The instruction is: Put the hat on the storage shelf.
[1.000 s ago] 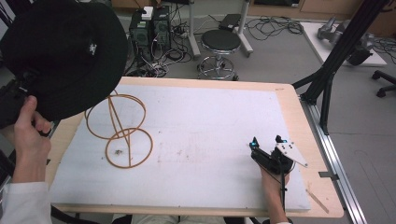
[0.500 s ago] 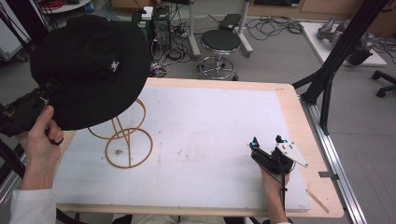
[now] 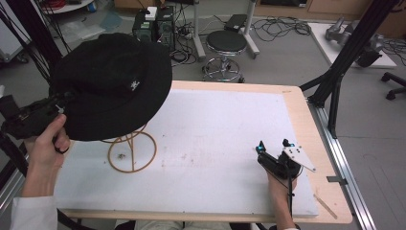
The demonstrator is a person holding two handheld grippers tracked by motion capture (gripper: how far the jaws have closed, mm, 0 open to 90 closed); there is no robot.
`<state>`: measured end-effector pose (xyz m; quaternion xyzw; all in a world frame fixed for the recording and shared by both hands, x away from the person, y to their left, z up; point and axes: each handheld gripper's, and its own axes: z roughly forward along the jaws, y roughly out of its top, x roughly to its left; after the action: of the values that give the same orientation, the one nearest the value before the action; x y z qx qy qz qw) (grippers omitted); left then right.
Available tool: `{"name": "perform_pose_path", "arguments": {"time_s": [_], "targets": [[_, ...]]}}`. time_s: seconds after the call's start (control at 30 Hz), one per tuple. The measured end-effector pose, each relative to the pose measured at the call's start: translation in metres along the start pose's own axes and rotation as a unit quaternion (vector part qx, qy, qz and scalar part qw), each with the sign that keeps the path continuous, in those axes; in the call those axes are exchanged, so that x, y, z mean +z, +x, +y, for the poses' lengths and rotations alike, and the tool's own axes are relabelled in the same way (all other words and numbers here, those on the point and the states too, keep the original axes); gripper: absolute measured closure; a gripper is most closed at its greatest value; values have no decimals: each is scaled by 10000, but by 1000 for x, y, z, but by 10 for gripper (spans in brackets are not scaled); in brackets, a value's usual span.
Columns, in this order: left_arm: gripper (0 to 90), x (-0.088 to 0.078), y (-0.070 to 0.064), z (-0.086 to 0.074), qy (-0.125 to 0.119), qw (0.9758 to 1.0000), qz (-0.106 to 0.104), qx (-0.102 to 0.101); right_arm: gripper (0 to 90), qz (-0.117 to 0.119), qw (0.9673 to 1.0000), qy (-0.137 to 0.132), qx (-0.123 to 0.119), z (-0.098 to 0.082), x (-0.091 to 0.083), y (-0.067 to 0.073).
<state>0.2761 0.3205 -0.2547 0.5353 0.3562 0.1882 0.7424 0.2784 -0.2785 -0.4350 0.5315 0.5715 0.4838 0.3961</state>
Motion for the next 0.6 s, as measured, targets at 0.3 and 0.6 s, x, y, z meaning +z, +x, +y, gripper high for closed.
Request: {"name": "perform_pose_path", "arguments": {"time_s": [0.3, 0.6], "targets": [[874, 6, 1, -6, 443, 9989, -76, -90, 126, 2, 10000, -10, 0, 0, -1, -1], [873, -5, 5, -22, 522, 9985, -19, -155, 126, -4, 10000, -17, 5, 0, -2, -1]]}}
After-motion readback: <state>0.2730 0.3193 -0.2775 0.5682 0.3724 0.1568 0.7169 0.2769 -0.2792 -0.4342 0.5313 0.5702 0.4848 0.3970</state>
